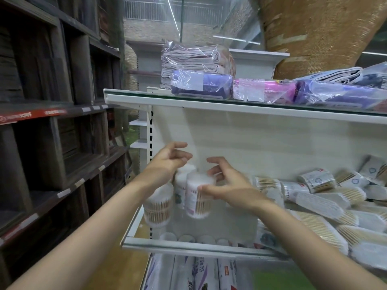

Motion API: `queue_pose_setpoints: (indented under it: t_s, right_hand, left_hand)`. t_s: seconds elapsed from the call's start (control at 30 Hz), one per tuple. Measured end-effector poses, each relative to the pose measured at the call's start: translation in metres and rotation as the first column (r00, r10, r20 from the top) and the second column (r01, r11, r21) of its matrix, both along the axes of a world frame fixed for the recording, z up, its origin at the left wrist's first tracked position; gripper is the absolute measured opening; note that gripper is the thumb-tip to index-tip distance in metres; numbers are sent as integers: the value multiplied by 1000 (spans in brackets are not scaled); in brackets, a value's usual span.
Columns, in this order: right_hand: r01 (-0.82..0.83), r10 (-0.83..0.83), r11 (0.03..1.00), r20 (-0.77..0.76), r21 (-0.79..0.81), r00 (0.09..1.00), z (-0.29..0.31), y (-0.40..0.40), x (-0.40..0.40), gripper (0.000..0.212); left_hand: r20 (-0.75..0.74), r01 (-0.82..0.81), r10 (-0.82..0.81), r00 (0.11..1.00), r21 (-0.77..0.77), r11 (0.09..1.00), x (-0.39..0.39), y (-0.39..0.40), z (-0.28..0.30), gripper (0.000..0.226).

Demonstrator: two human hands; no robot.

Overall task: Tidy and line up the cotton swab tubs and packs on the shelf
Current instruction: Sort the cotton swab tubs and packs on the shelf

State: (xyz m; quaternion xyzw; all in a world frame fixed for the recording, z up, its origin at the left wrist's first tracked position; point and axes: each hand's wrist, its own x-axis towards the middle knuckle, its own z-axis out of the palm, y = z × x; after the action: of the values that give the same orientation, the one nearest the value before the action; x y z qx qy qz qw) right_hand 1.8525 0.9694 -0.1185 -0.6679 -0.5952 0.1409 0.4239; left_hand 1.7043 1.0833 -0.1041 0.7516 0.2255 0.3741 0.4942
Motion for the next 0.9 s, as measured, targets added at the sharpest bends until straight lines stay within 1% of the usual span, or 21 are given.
queue_pose_setpoints:
  t_s: [0.07,0.17,0.27,0.33,0.4,0.5,0.6,0.67,0.73,0.77,0.83,0.9]
  right_hand:
    - [82,-83,997,146,13,986,-8,6,-12,69]
    - [128,-126,992,271,11,954,-17,12,-27,67]
    - [145,-117,988,358,-53,926,-23,14,-35,70]
    - [143,-103,985,347,-93,932,-23,13,-34,75]
    - [127,-87,985,303,-114,949,-19,9,-30,78]
    - [123,-91,986,258,-110,962,-11,0,-15,74]
    - [121,-85,984,260,-127,962,-2,-17,11,65]
    - [141,-100,980,264,-141,959,3,-29,31,58]
    - [181,-142,974,253,-139,957,6,-42,50,53]
    - [199,-163,971,246,-133,955,7,-46,59,51]
    - [223,-191,968,237,-118,953,8,-55,73,49]
    - [231,-199,966,237,-115,951,10,-62,83,47]
  left_hand:
    - [28,-31,31,999,27,999,3,0,2,30]
    - [9,-45,44,999,76,996,9,0,-1,25]
    - [-52,-14,21,998,138,990,18,0,-5,19]
    - [-92,7,8,996,167,986,24,0,-7,18]
    - [-112,13,8,994,186,983,31,-1,-9,17]
    - [-148,14,24,989,251,968,45,-4,-7,18]
    - [-249,38,63,966,381,924,63,-9,-7,25]
    - [-312,67,106,944,498,864,78,-14,-8,29]
    - [-397,136,142,907,594,793,96,-20,-11,31]
    - [-457,188,152,876,616,765,104,-24,-12,34]
    - [-589,316,161,792,621,717,121,-36,-16,38]
    - [-677,434,149,721,608,665,135,-45,-23,37]
